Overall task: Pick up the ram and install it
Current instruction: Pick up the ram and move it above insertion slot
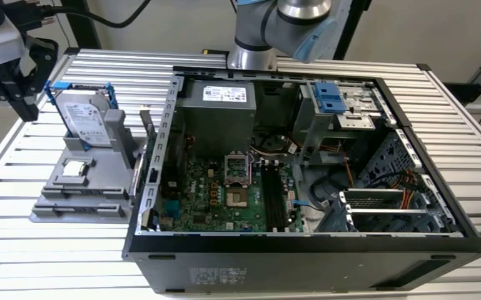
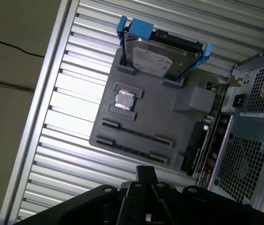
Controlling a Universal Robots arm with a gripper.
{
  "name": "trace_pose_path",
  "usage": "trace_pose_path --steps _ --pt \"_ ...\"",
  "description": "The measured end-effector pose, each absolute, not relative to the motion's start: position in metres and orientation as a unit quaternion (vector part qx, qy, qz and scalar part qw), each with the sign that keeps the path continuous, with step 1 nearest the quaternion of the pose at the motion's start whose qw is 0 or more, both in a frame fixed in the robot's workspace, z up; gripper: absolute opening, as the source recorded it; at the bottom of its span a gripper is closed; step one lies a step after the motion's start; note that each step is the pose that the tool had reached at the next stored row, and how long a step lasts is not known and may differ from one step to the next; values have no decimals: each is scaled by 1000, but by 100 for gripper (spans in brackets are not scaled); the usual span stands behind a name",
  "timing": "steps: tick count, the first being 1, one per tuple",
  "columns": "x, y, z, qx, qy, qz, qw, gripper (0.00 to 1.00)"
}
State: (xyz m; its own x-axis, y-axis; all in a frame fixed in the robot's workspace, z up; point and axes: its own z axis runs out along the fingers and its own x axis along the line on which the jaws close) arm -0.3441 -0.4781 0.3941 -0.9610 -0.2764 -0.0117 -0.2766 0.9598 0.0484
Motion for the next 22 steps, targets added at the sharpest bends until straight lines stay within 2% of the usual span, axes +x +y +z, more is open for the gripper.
trace_pose_path --steps 22 --pt "-344 -478 396 -245 969 25 0 0"
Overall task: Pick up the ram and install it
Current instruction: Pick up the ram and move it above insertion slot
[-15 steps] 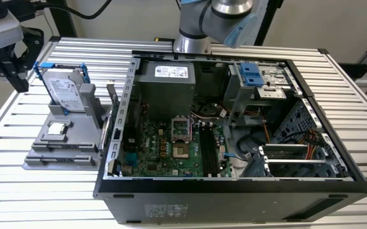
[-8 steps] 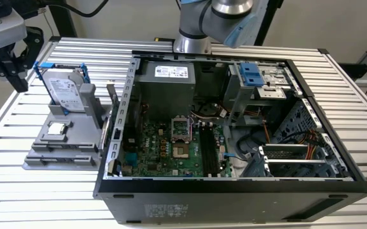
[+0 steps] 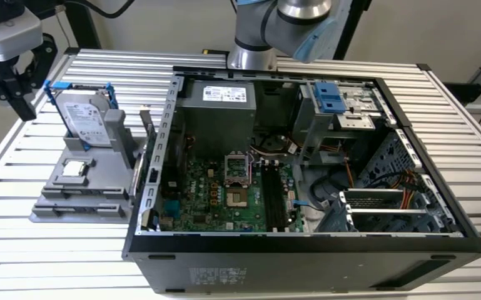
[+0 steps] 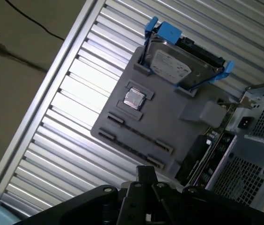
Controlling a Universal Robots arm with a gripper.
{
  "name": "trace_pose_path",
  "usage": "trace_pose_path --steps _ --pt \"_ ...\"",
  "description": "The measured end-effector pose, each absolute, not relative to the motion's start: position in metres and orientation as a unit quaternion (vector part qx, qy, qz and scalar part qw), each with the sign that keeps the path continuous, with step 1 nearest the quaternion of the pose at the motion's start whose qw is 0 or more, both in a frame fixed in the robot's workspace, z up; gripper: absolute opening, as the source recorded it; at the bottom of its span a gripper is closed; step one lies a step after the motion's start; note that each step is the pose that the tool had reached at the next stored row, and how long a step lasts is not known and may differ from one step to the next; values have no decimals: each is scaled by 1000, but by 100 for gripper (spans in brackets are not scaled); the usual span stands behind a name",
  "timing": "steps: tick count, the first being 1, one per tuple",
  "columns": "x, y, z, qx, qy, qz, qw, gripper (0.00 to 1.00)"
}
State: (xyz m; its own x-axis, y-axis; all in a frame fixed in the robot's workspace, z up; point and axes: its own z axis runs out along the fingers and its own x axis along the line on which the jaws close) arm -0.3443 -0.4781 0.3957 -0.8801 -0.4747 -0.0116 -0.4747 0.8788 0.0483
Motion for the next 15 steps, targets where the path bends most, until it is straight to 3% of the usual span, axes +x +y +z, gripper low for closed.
trace_pose_path --steps 15 --pt "-345 -478 396 310 -950 -25 2 0"
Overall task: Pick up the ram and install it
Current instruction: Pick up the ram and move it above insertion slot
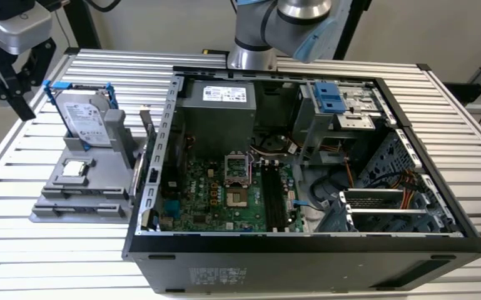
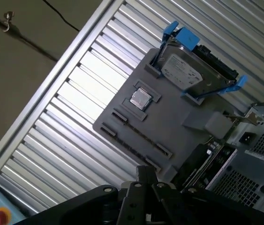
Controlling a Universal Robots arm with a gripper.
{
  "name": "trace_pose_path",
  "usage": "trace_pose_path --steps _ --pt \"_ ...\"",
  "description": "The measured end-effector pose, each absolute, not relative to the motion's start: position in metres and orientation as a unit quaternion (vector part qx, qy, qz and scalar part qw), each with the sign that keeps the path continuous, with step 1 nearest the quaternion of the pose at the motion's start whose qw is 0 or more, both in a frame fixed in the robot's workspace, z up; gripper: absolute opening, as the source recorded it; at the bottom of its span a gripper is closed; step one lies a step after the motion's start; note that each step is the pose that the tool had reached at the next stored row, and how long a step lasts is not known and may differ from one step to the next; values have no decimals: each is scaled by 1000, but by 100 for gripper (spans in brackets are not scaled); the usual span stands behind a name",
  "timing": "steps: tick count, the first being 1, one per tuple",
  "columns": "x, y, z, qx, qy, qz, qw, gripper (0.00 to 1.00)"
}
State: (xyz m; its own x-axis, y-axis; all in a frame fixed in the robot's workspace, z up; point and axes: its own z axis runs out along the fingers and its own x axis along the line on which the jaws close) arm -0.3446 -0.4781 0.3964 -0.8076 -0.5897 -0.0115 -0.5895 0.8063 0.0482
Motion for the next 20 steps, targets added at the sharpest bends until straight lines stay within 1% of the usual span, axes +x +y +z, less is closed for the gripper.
trace_pose_path --steps 20 --pt "-345 -478 397 426 -904 -24 5 0"
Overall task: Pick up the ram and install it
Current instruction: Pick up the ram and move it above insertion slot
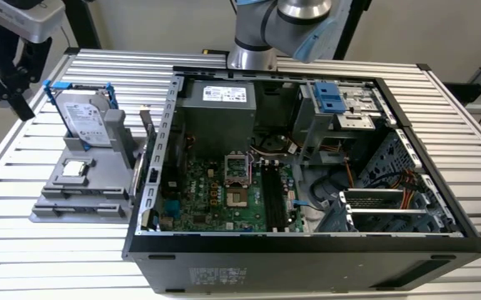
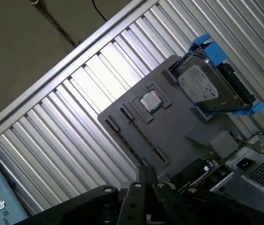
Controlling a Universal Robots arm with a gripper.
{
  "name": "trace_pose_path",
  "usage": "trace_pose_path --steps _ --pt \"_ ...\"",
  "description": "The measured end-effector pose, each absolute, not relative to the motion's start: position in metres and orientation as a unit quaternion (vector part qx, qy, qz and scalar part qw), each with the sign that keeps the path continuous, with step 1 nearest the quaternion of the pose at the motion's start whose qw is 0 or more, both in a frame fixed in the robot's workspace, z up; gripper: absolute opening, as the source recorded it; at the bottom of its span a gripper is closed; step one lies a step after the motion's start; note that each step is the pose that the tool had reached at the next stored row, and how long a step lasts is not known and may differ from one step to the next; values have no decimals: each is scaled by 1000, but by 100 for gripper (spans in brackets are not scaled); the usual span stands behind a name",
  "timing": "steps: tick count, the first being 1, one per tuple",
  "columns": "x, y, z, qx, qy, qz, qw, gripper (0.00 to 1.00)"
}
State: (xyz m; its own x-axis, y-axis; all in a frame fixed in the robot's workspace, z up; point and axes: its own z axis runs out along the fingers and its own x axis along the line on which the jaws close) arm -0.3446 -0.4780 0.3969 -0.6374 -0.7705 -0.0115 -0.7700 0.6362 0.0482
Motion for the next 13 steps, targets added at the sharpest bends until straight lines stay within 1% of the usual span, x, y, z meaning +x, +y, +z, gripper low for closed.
trace_pose_path --steps 13 --pt "-345 -478 397 513 -858 -24 7 0"
